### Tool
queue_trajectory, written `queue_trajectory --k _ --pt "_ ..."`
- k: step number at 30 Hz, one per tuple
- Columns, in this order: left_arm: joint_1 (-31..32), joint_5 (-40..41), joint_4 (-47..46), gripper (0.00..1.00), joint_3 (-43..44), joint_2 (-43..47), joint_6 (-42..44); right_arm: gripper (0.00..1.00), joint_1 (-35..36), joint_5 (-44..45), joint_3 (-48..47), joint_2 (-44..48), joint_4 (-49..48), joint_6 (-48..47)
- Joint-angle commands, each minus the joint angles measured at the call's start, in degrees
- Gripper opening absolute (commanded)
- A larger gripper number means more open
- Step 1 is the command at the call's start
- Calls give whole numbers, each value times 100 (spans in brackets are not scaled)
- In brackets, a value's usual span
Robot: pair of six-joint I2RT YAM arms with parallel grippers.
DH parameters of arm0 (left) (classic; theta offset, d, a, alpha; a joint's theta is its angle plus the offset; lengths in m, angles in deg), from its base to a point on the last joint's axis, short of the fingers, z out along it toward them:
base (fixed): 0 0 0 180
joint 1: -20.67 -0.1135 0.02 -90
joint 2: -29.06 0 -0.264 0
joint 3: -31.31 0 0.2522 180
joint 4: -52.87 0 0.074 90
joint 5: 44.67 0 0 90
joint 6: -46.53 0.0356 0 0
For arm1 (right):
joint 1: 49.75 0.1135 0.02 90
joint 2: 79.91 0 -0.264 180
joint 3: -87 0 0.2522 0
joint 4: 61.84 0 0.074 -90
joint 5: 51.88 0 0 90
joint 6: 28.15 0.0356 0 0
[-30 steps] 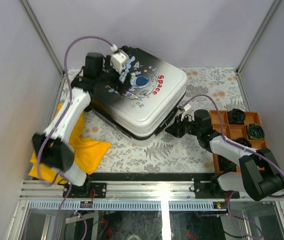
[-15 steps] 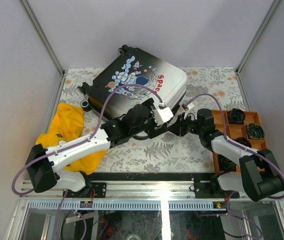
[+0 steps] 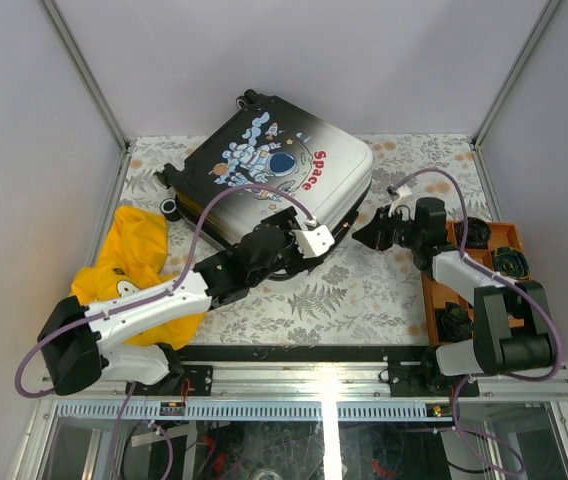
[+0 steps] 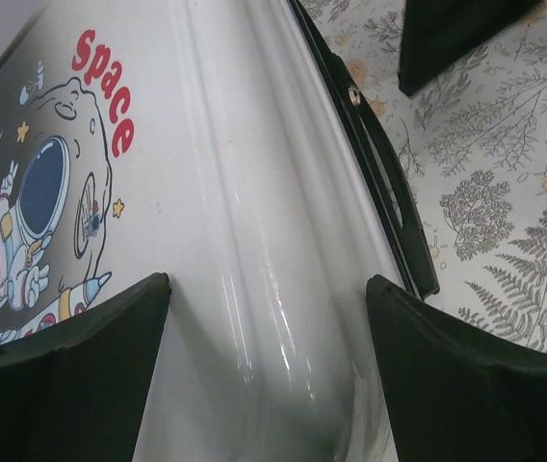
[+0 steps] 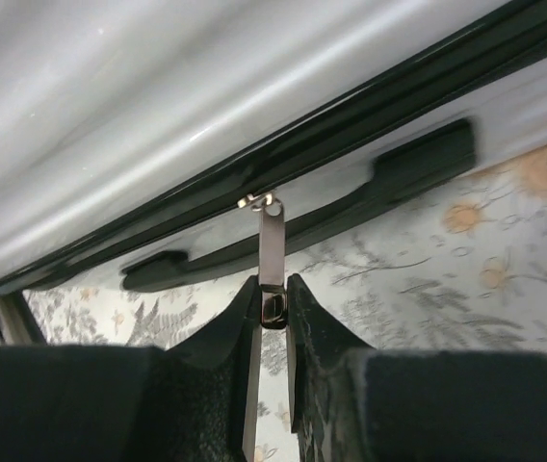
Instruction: Pack the luggage
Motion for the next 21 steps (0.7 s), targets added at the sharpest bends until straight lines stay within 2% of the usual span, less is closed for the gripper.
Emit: queue_trajectory --k 1,11,17,18,21 --pt "-534 309 1194 75 -693 290 416 0 -700 251 -721 -404 -333 -34" --pt "-814 117 1452 68 -1226 600 541 0 -1779 51 -2222 -1951 -517 1" --pt "-1014 -239 1383 67 -1164 765 576 0 -1853 -110 -3087 -2687 -771 319" --pt "-994 -412 1335 67 -1036 828 547 0 -1822 -204 -3085 -2696 -792 419" --pt "-369 -513 1297 70 -311 782 412 0 -1650 -432 -2777 -2527 -823 443"
